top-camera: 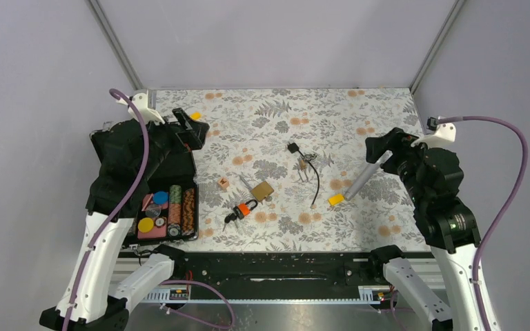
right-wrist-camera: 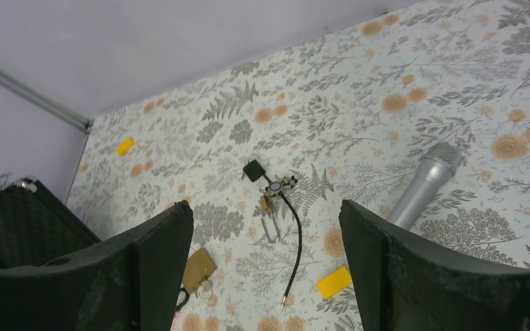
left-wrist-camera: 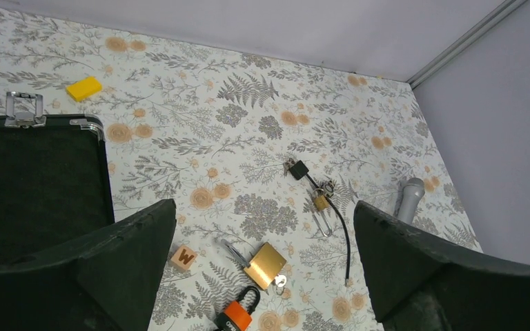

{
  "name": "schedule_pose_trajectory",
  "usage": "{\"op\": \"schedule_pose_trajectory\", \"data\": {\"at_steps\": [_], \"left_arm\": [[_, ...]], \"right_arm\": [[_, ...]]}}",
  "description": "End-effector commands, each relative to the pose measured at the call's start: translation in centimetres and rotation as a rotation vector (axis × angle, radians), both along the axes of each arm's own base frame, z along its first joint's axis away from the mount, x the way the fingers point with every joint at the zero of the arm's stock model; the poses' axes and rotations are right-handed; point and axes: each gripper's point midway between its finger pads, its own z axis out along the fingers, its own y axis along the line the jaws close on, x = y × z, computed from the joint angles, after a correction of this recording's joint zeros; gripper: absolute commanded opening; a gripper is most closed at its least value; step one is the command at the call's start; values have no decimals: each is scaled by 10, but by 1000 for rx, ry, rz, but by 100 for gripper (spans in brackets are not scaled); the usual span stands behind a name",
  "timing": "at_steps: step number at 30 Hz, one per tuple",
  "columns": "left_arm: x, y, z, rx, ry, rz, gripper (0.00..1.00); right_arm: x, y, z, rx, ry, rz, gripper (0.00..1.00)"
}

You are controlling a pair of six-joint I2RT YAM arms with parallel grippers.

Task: Lock with the key
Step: Pick up the lock from the center of the board.

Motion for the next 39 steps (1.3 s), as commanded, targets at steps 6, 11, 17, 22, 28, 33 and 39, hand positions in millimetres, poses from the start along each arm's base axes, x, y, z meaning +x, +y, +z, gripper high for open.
{"op": "schedule_pose_trajectory", "data": {"at_steps": [6,11,17,22,28,33,39], "left_arm": [[7,-18,16,-161,-128,-46,99],[1,-50,-15,-194,-82,-233,99],[-1,-53,-35,-179,-25,-247,99],[-6,-45,-32,-140,-14,-219,99],[-11,8,-23,-80,-86,54,99],[-23,27,-11,-44,-126,123,99],[-29,35,-11,-17,-135,148,99]], "right_arm": [[12,69,-37,5,161,389,74],[20,116,-64,-39,239,529,74],[23,197,-99,-170,287,749,75],[29,267,-142,-328,348,838,77],[56,329,-192,-447,397,840,68],[73,359,-223,-587,454,777,57],[83,372,-253,-688,478,717,54]]}}
